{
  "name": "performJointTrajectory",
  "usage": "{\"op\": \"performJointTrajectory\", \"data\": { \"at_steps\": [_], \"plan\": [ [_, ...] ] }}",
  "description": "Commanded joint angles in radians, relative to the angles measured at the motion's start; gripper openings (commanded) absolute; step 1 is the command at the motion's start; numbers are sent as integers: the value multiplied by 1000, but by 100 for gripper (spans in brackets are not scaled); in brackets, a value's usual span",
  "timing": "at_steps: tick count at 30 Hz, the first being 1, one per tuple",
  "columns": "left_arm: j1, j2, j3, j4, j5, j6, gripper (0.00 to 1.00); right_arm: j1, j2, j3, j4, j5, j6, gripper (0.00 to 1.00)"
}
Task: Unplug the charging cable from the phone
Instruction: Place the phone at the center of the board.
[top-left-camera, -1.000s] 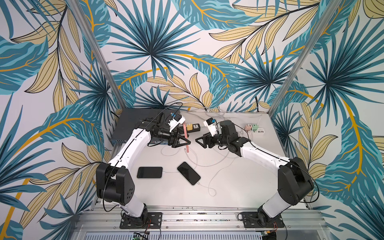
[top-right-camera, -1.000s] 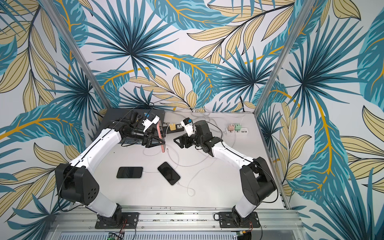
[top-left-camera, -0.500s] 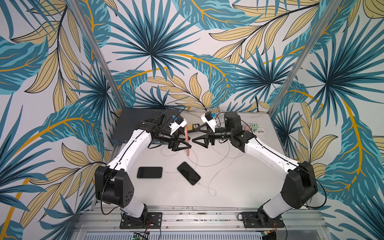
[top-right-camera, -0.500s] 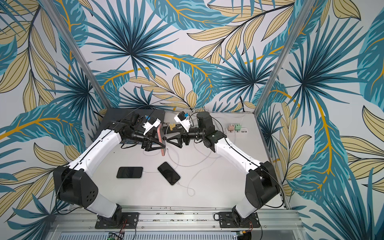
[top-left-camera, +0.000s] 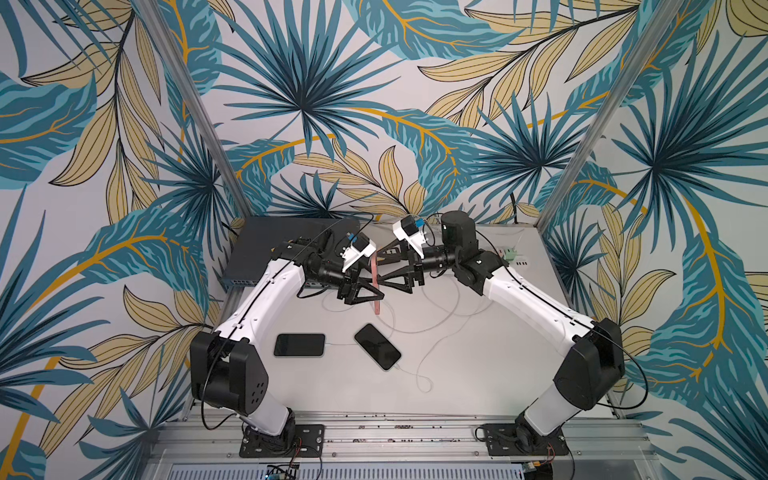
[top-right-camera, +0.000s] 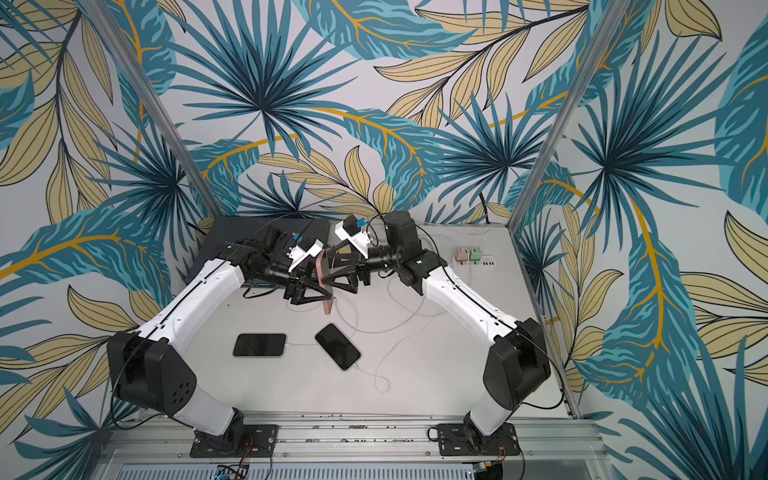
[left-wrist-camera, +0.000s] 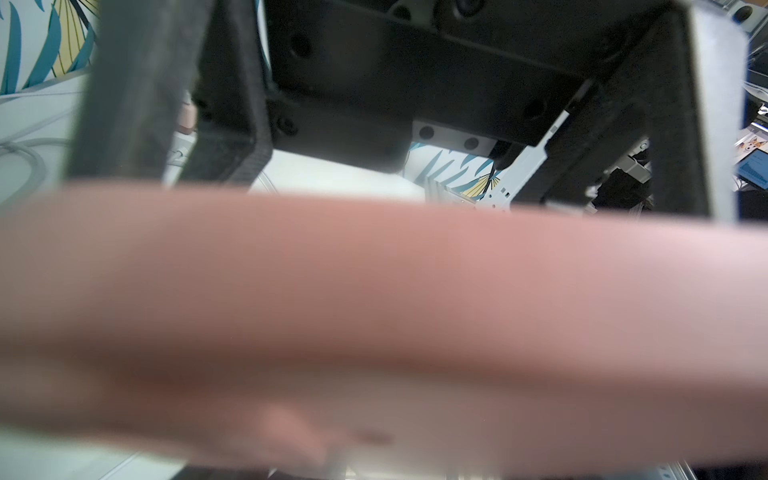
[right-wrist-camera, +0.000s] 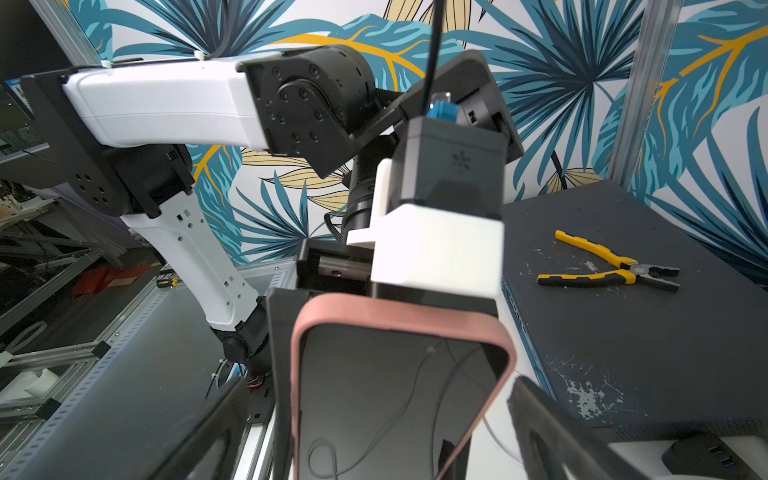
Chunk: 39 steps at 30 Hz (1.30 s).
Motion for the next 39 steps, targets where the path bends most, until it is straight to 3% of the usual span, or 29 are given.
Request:
{"op": "performJointTrajectory", "data": {
  "at_steps": [1, 10, 19, 21, 25, 26, 32, 39],
  "plan": [
    [-5, -41, 6, -7, 31, 20, 37, 14, 21, 24, -23, 4, -3, 100],
    [-7, -50, 5, -8, 15, 23, 37, 29, 58, 50, -24, 32, 32, 99],
    [-10, -59, -4, -2, 8, 26, 38, 31, 65, 43, -17, 19, 43, 73],
    [-10, -61, -12, 4, 1, 29, 46, 31, 60, 37, -17, 2, 31, 65],
    [-11, -84, -58, 68, -60, 3, 96, 31, 29, 7, -10, 12, 24, 51],
    [-11, -93, -75, 93, -79, -11, 99, 30, 20, -4, -5, 22, 33, 50],
    [24, -118, -118, 132, -128, -31, 100, 8, 5, 1, -120, 178, 122, 46],
    [112, -121, -116, 96, -109, -52, 100, -35, 87, 12, -430, 527, 216, 47]
  ]
}}
